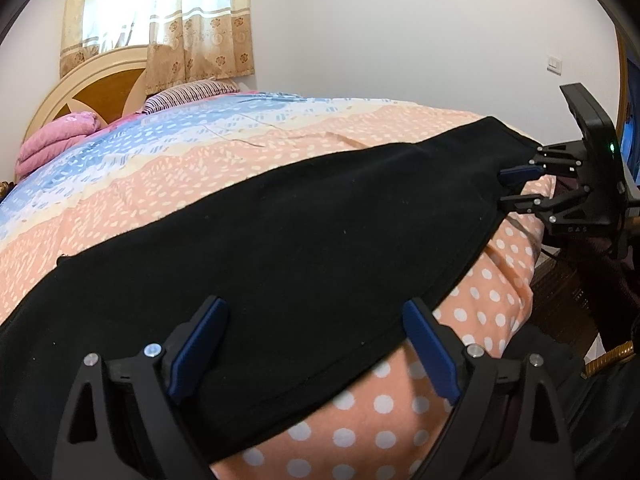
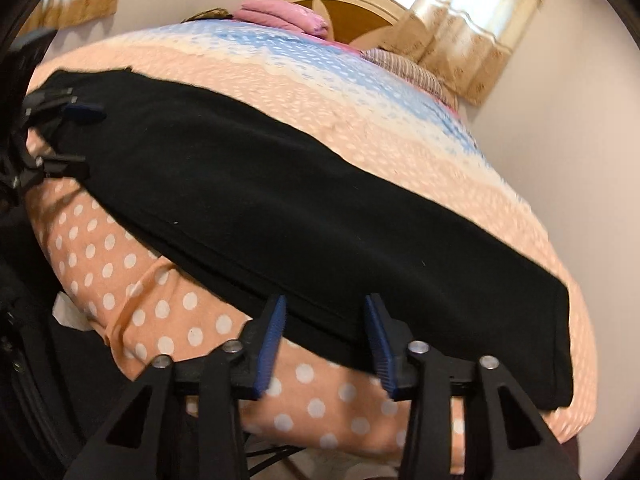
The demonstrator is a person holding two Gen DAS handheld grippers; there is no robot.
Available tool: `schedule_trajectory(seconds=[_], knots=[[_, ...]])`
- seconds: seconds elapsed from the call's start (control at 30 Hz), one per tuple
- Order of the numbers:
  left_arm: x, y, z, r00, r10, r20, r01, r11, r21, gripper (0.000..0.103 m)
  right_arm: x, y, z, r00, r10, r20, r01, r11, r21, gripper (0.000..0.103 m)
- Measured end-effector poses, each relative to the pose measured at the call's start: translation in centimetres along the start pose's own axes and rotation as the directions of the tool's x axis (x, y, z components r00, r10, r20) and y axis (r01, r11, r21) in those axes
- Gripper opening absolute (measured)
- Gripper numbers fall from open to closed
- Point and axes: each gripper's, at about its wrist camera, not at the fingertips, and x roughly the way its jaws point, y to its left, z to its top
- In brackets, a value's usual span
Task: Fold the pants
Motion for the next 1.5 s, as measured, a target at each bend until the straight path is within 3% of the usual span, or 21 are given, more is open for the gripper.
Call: schedule_trajectory(seconds=[0.13, 0.23, 0.5, 0.83, 1.0, 1.1, 1.17, 1.27, 1.5], knots=[[-0.1, 0.2, 0.0, 1.0, -0.009, 0.002, 0.009, 1.0, -0.01, 0.093, -0.2, 0.8, -0.2, 1.0, 0.009, 0.022, -0.008, 0.998, -0.056, 0.008], [-0.2, 0.3, 0.1, 1.0, -0.012, 0.004, 0.012, 1.0, -0.013, 0.093, -0.3, 1.0, -0.3, 0.999, 0.001, 0.032, 0.001, 0.998, -0.062, 0.001], [-1.1, 1.3, -0.2, 1.0, -0.017, 0.011, 0.017, 0.998, -0.066, 0.093, -2.4, 0.6, -0.6, 0.998, 0.04, 0.038, -0.04, 0.999, -0.004, 0.0], [-1.9, 2.2, -0.5, 1.0, -0.006, 0.019, 0.008, 0.994, -0.111, 0.093, -1.2, 0.6, -1.3, 0.995, 0.1, -0.028, -0.099, 0.994, 0.04, 0.0], [-2.6, 3.5, -0.4, 0.998, 0.038, 0.041, -0.033, 0.991, -0.133, 0.093, -3.1, -1.9, -1.2, 0.995, 0.091, 0.028, -0.094, 0.986, 0.139, 0.001], [-2.9, 4.7, -0.4, 0.994, 0.1, 0.035, -0.093, 0.984, -0.155, 0.093, -2.9, -4.4, -1.1, 0.999, 0.026, 0.042, -0.035, 0.969, 0.246, 0.012], [-3.0, 5.5, -0.8, 0.99, 0.14, 0.021, -0.134, 0.976, -0.17, 0.095, -2.1, -6.2, -1.3, 0.999, 0.02, 0.033, -0.029, 0.944, 0.328, 0.046], [-2.4, 6.3, -1.8, 0.988, 0.152, -0.023, -0.154, 0.971, -0.184, 0.096, -0.3, -7.5, -2.4, 0.999, 0.029, -0.023, -0.017, 0.916, 0.401, 0.047], [-2.5, 6.2, -2.0, 0.984, 0.175, -0.04, -0.179, 0.972, -0.155, 0.097, -0.6, -6.5, -1.5, 0.998, -0.016, -0.06, 0.035, 0.941, 0.337, 0.047]])
